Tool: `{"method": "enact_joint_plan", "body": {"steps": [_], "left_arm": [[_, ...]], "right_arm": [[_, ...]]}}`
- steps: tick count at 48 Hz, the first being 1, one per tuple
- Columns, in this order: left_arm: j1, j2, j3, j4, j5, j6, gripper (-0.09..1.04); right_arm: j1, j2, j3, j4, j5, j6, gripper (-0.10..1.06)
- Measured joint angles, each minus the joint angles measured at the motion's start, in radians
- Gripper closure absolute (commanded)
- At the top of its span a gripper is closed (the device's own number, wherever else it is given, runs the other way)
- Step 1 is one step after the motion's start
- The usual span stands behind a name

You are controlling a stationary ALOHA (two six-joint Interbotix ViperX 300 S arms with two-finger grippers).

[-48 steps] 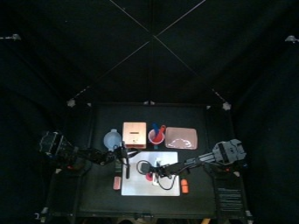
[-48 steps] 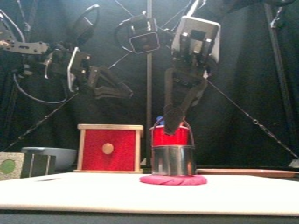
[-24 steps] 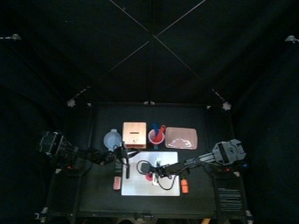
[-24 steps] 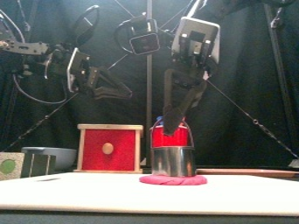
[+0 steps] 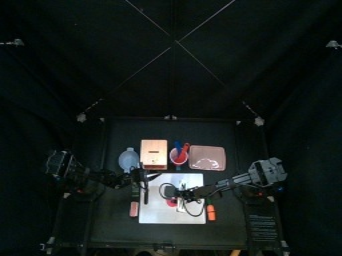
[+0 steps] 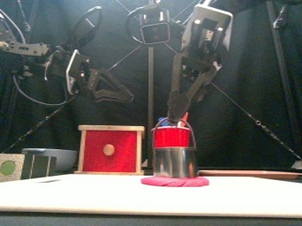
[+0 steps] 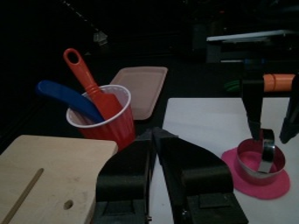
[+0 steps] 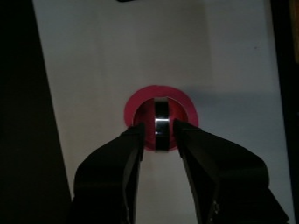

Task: Get the cutter from the drawer then cut the dough then place the extra dough in the bowl
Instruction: Cut the dough

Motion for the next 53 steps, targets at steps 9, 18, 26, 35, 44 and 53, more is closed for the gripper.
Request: {"method": "enact_joint_plan", "body": {"steps": [9, 18, 26, 35, 44, 53], "left_arm": [[-0.017, 0.002, -0.032, 0.067, 0.009, 0.0, 0.41], [-0.058, 0.012, -0.074, 0.137, 0.015, -0.023, 0.41], [-0.078, 0.04, -0.094, 0.189, 0.015, -0.123, 0.41], [-0.089, 0.098, -0.126, 0.318, 0.017, -0.265, 0.28], [-0.091, 0.133, -0.156, 0.417, 0.015, -0.367, 0.19], [-0.091, 0.147, -0.156, 0.405, 0.025, -0.385, 0.19]], "right_arm": [[-0.002, -0.087, 0.091, -0.006, -0.11, 0.009, 0.24], [-0.005, -0.199, 0.249, -0.034, -0.374, 0.011, 0.24], [-0.026, -0.267, 0.396, -0.06, -0.629, 0.005, 0.25], [-0.098, -0.276, 0.499, -0.054, -0.819, 0.003, 0.25], [-0.176, -0.281, 0.506, -0.069, -0.821, 0.006, 0.26], [-0.202, -0.281, 0.471, -0.078, -0.66, 0.012, 0.26]]}}
